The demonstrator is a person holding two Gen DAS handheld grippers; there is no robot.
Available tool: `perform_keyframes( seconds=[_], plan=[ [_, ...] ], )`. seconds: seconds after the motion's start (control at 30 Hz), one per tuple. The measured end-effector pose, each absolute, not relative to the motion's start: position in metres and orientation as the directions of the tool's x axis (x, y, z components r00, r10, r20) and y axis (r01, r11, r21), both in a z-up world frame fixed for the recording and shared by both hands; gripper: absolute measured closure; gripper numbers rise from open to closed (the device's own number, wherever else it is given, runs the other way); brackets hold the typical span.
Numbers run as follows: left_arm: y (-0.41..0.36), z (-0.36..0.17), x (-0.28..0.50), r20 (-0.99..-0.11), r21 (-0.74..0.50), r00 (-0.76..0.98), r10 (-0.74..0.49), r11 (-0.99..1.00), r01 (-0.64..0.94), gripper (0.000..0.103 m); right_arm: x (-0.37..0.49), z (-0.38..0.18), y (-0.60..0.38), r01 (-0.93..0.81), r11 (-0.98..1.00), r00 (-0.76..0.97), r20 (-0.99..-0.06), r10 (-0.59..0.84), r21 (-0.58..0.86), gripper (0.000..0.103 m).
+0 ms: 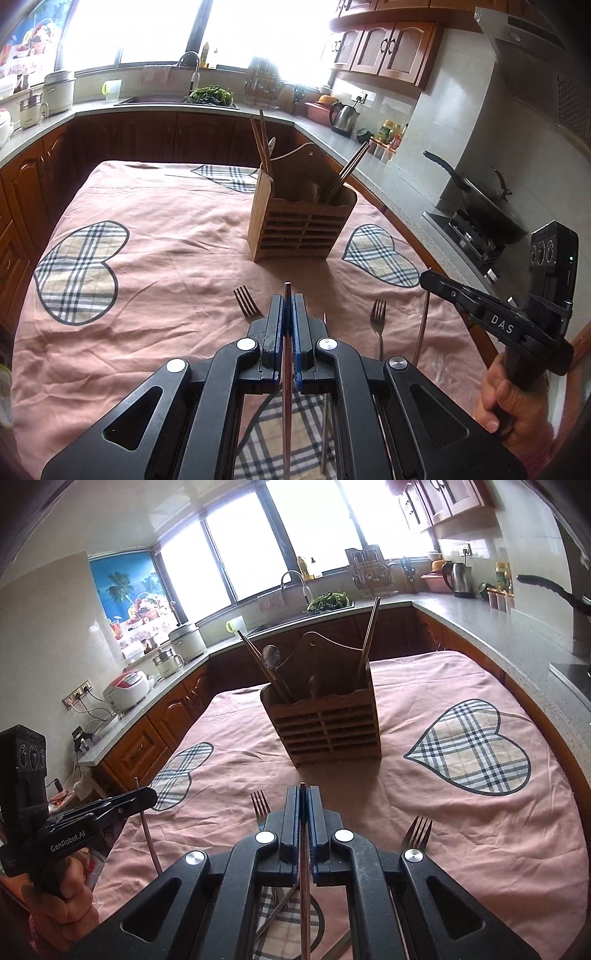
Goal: Organize utensils
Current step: 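Lift the metal chopsticks in both tools and carry them to the holder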
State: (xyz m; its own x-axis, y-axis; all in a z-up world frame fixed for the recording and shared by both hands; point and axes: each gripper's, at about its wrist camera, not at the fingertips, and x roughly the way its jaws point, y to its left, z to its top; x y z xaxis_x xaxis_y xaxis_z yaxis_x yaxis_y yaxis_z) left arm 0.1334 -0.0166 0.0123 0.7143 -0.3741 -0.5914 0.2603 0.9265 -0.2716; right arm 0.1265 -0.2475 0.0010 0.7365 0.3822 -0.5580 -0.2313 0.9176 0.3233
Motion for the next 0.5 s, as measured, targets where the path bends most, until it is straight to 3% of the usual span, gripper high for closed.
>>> perform_keyframes(
  seconds=[0.5],
  plan=[
    [0.004,0.028,0.093,-0.52,-0.29,0.771,-0.367,0.925,0.245,0.1,0.08,0.028,-0.253,-0.239,0.927,0.798,-0.486,0.357,0.289,0.099]
  ],
)
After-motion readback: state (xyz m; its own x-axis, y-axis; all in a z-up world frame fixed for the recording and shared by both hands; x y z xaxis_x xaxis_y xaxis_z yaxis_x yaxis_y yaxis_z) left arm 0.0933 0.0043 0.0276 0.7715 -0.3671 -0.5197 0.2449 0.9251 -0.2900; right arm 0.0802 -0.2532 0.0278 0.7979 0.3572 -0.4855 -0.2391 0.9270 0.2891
